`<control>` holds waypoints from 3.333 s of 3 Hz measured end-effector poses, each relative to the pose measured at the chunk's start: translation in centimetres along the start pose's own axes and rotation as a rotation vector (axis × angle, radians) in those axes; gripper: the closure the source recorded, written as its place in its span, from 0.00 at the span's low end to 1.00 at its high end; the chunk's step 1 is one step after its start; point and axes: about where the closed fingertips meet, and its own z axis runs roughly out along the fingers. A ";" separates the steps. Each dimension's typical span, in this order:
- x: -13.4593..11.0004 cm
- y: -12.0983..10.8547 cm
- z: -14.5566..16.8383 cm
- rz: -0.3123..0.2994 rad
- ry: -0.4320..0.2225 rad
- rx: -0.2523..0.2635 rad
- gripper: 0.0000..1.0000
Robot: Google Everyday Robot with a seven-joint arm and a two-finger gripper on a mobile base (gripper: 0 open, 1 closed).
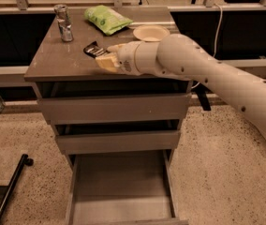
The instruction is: Place rxbar chocolate into bottom drawer
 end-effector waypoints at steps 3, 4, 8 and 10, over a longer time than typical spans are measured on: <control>1.1 7.5 -11.4 0.097 0.218 -0.254 1.00; 7.9 12.2 -15.7 0.225 0.350 -0.230 1.00; 19.6 15.0 -13.6 0.365 0.467 -0.156 1.00; 30.8 15.2 -9.0 0.503 0.488 -0.168 1.00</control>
Offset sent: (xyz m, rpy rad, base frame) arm -0.1266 -0.0452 0.0376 -0.1457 0.3056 0.2938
